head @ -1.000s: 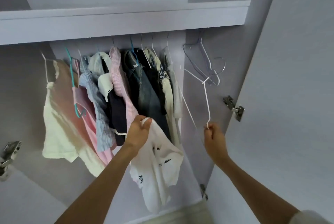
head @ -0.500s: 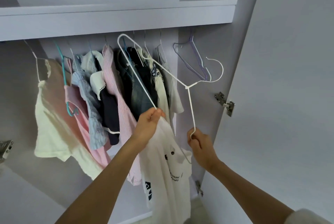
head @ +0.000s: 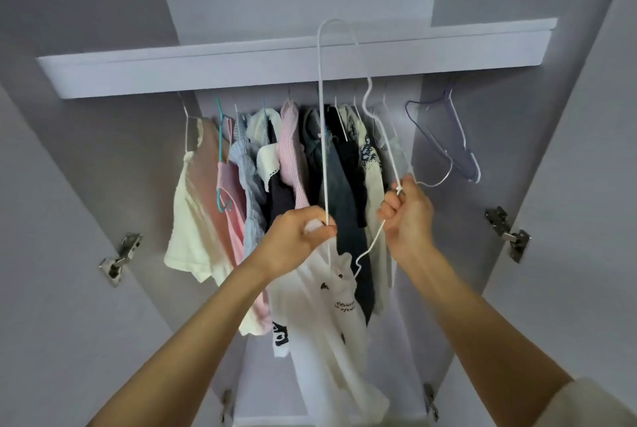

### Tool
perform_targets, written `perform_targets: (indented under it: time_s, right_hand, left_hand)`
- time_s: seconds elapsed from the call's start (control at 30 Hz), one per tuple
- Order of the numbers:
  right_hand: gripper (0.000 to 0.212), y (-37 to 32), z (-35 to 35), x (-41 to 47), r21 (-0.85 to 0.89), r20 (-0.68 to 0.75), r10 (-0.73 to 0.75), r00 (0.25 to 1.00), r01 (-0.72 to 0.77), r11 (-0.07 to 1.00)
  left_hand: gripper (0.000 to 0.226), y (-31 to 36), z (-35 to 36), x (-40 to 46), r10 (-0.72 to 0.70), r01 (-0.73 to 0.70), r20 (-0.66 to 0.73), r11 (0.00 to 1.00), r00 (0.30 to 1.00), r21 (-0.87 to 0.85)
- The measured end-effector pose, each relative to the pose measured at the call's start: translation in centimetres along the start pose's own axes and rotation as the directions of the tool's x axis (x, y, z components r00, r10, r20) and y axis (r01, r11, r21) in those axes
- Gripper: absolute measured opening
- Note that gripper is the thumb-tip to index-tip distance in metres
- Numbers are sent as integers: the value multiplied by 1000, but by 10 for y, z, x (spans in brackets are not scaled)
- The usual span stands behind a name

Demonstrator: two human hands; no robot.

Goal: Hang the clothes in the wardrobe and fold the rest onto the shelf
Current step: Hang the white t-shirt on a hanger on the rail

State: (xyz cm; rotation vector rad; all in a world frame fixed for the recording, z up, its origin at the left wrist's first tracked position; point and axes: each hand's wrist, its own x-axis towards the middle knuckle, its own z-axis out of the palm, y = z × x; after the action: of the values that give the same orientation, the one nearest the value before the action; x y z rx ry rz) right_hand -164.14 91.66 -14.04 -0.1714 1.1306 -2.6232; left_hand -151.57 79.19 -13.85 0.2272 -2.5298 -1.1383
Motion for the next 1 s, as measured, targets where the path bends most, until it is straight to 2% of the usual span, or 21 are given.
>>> perform_targets:
  time_s: [0.13, 0.27, 0.43, 0.6, 0.73, 0.87, 1.0]
  right_hand:
    - [33, -2, 13, 11, 59, -52, 13, 999, -10, 998]
    - [34, 0, 40, 16, 126, -19, 20, 1000, -18, 992]
    - [34, 30, 73, 5, 47, 65, 65, 996, -68, 997]
    - [33, 73, 80, -16, -86, 72, 186, 980, -180, 980]
    - [34, 77, 80, -20, -140, 71, 116, 991, -105, 985]
    - [34, 62, 97, -18, -98, 127, 22, 992, -10, 995]
    - [36, 61, 107, -15, -69, 178, 44, 983, -32, 997]
  left_hand:
    - [21, -2, -29, -7, -65, 65, -4, 982, 998, 179]
    - [24, -6, -53, -17, -88, 93, -29, 955, 996, 280]
    - [25, 2, -77, -28, -4, 30, -121, 976, 993, 216]
    - [25, 5, -96, -37, -14, 63, -333, 989, 943, 136]
    - [27, -3, -113, -51, -73, 131, -455, 987, 887, 97]
    - [26, -17, -118, -59, -128, 223, -451, 961, 883, 164]
    - [29, -21, -109, -62, -166, 246, -399, 956, 902, 158]
